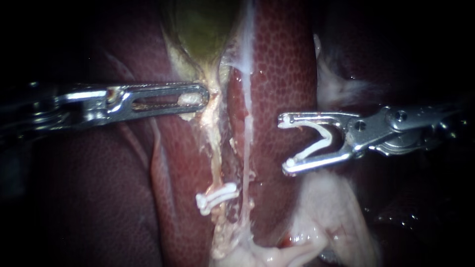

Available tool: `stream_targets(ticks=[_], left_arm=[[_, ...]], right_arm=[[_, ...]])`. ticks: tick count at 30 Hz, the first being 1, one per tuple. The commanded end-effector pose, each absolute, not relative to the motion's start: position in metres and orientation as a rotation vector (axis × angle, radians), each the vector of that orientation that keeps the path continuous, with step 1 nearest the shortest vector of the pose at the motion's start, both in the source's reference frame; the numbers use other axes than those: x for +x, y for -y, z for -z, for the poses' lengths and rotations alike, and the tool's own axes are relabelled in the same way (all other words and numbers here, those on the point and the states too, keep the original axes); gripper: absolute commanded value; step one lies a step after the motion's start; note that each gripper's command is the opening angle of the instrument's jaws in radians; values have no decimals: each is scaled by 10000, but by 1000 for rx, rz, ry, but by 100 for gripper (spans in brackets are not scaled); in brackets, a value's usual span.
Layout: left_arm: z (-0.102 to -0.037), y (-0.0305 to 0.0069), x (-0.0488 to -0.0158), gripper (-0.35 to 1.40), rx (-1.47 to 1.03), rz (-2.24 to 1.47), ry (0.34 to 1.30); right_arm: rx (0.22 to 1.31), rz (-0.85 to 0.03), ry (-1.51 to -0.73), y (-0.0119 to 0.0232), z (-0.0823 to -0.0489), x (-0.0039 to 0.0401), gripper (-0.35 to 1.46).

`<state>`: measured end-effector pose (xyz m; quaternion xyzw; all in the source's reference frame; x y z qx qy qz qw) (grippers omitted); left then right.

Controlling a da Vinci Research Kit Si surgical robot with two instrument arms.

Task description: Clipping third clip left tube

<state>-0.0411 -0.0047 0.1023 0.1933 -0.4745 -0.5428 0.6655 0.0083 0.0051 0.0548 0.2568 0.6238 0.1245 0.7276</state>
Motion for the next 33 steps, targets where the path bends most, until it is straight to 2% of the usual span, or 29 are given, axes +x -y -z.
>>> stream_targets(ticks=[1, 7, 19, 33], left_arm=[[-1023, 47, -410, -21, 437, 1225, 1071], [-1015, 43, -402, -21, 446, 1223, 1071], [-968, 22, -355, -21, 436, 1257, 1088], [-952, 24, -348, -21, 435, 1263, 1101]], right_arm=[[566, -275, -1375, -50, -548, 83, 60], [566, -275, -1375, -50, -548, 84, 60], [565, -276, -1376, -50, -548, 85, 60], [560, -282, -1381, -50, -550, 96, 60]])
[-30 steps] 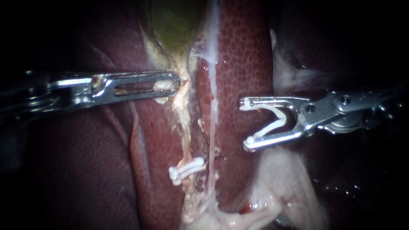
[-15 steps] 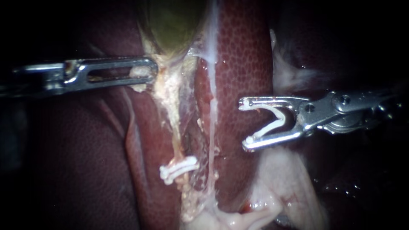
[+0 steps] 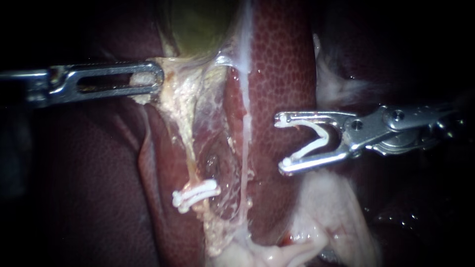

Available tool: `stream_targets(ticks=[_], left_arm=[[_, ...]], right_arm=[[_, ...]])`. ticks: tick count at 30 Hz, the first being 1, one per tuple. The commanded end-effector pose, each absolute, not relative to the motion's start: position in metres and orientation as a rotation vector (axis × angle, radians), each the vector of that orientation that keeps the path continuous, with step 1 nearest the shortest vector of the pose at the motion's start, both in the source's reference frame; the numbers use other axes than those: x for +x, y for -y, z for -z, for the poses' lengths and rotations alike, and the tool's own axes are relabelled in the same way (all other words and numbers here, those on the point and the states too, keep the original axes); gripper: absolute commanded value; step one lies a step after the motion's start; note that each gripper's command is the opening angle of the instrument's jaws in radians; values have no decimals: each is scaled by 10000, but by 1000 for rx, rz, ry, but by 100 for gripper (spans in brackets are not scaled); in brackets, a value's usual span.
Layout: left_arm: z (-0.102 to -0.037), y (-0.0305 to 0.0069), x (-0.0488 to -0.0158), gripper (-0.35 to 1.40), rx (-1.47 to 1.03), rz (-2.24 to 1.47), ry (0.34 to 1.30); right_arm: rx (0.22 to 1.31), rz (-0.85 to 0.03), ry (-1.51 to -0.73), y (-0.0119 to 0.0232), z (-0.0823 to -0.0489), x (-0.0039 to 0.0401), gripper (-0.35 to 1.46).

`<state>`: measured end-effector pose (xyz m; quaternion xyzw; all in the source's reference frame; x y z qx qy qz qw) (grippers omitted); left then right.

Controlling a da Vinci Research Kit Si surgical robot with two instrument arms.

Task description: Clipping third clip left tube

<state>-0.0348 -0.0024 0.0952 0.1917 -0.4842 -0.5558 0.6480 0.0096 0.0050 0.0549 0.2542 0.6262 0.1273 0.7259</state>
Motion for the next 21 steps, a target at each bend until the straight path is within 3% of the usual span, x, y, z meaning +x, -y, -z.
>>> stream_targets(ticks=[1, 21], left_arm=[[-952, 24, -348, -21, 435, 1263, 1101], [-948, 27, -348, -21, 434, 1265, 1100]], right_arm=[[556, -285, -1382, -49, -551, 100, 60], [580, -281, -1383, -25, -613, 198, 60]])
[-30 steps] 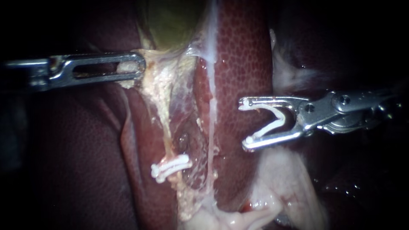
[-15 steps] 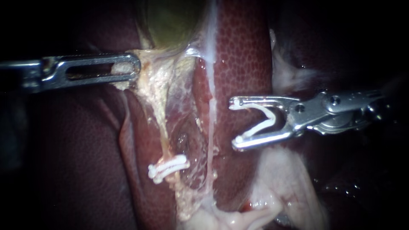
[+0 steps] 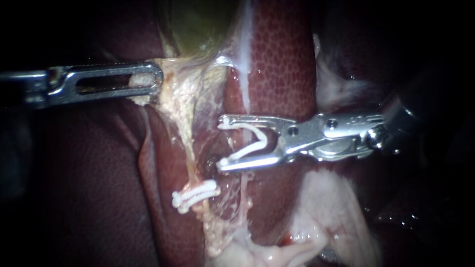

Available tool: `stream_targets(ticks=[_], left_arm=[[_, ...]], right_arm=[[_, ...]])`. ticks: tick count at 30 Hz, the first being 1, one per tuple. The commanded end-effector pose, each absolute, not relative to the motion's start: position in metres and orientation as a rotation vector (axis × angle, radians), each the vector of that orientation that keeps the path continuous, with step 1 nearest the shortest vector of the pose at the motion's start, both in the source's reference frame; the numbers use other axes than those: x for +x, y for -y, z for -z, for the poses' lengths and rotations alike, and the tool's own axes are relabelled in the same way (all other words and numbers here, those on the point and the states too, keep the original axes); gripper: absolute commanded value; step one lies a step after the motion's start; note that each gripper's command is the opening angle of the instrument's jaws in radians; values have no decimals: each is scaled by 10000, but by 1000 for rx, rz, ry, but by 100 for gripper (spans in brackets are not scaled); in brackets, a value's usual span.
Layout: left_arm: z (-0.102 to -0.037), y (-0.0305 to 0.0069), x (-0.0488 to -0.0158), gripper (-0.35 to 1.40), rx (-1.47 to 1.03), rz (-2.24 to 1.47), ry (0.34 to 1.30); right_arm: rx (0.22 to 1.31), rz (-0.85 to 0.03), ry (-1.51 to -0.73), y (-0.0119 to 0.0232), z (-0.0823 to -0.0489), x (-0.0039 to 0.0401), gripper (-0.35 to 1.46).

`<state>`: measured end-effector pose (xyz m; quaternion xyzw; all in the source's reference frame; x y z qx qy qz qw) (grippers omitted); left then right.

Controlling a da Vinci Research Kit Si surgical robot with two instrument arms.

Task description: Clipping third clip left tube

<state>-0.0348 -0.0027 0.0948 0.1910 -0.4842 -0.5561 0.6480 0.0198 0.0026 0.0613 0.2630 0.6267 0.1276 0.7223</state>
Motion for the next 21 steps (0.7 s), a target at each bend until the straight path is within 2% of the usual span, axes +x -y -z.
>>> stream_targets(ticks=[1, 8, 15, 21], left_arm=[[-948, 27, -349, -21, 433, 1265, 1100], [-949, 28, -349, -21, 432, 1265, 1100], [-949, 28, -349, -21, 432, 1265, 1100], [-949, 28, -350, -21, 432, 1265, 1100]], right_arm=[[585, -284, -1383, -24, -616, 203, 60], [629, -281, -1378, -9, -633, 234, 60], [687, -291, -1376, -2, -636, 246, 60], [762, -311, -1417, -1, -632, 255, 60]])
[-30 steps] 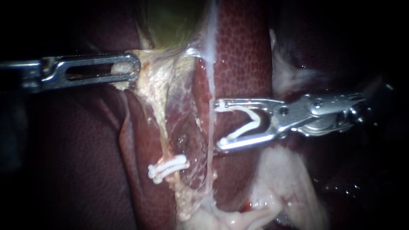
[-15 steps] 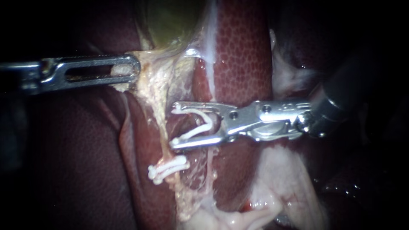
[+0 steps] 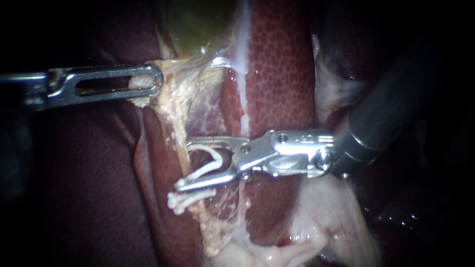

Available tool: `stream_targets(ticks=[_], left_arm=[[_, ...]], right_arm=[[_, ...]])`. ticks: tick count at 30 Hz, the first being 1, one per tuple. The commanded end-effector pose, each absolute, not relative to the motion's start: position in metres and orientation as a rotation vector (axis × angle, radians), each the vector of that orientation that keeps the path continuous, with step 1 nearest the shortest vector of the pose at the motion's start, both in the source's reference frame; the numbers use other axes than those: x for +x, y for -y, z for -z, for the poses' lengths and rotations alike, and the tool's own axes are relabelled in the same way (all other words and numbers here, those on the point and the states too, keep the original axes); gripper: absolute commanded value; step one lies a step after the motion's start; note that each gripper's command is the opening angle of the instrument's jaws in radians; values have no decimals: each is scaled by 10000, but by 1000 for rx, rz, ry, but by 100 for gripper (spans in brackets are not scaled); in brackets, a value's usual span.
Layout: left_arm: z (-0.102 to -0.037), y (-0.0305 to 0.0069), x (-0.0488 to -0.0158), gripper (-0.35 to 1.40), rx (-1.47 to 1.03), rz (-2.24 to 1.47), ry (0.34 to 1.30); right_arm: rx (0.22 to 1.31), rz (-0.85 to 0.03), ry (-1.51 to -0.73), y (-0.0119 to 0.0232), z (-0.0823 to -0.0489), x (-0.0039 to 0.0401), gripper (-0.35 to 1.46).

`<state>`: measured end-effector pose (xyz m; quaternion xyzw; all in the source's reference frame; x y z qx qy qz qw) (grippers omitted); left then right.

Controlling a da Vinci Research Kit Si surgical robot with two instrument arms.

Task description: Clipping third clip left tube

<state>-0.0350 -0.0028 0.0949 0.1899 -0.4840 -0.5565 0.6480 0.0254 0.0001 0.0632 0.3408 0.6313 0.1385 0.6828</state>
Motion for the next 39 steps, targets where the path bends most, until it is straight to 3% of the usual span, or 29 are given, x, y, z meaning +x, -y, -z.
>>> stream_targets(ticks=[1, 10, 33, 39], left_arm=[[-949, 28, -350, -21, 432, 1265, 1100], [-949, 29, -350, -21, 431, 1265, 1100], [-951, 30, -352, -21, 428, 1266, 1101], [-951, 30, -352, -21, 428, 1266, 1101]], right_arm=[[776, -315, -1426, -2, -632, 256, 60], [856, -336, -1479, -6, -636, 277, 60], [868, -379, -1506, -22, -644, 285, 57], [870, -378, -1506, -24, -644, 282, 46]])
